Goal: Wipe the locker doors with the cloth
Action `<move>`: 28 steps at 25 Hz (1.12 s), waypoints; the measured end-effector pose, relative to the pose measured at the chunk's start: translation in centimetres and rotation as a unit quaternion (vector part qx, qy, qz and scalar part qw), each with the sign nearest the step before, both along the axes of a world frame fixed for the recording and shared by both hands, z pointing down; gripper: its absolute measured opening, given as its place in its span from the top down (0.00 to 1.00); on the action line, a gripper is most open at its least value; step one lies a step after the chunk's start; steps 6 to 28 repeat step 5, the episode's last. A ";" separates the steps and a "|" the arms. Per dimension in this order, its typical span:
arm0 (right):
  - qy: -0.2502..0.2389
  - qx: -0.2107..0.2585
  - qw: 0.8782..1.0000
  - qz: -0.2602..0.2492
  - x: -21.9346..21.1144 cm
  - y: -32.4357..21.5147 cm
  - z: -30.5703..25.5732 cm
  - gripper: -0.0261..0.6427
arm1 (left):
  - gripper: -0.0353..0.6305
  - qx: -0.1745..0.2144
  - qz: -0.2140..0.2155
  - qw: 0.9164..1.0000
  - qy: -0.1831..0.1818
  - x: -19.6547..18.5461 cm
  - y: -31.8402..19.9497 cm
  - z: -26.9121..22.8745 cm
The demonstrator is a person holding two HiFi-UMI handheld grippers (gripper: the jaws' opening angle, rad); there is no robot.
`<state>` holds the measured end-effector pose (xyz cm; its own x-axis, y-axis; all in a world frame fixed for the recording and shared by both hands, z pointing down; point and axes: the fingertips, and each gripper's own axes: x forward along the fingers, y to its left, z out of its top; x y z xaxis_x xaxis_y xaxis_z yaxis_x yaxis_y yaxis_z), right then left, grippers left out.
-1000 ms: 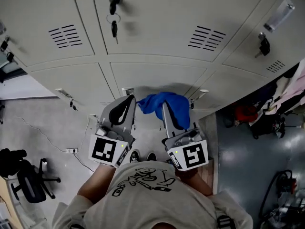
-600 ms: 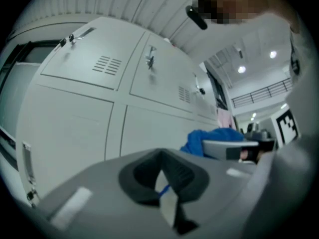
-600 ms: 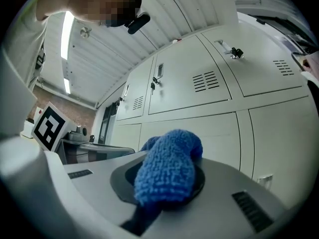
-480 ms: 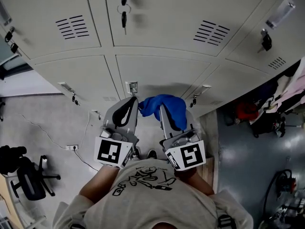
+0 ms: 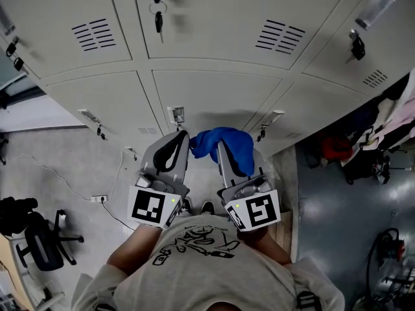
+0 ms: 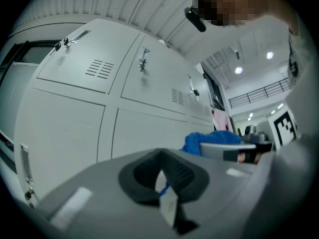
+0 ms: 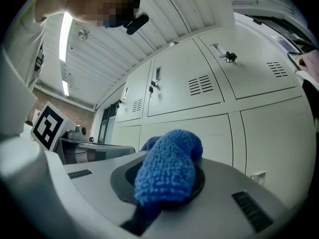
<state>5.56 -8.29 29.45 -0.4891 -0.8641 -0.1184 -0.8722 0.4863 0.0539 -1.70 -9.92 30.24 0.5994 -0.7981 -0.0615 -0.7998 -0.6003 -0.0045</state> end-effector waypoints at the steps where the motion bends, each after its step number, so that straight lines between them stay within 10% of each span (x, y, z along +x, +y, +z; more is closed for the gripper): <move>1: -0.001 0.001 1.000 0.000 0.1 0.1 0.0 0.93 | 0.94 0.000 0.000 1.000 -0.001 0.1 0.1 0.0; 28: -0.003 0.003 1.000 -0.002 0.7 0.4 -0.1 0.93 | 0.94 -0.002 0.001 1.000 -0.006 0.8 0.3 0.4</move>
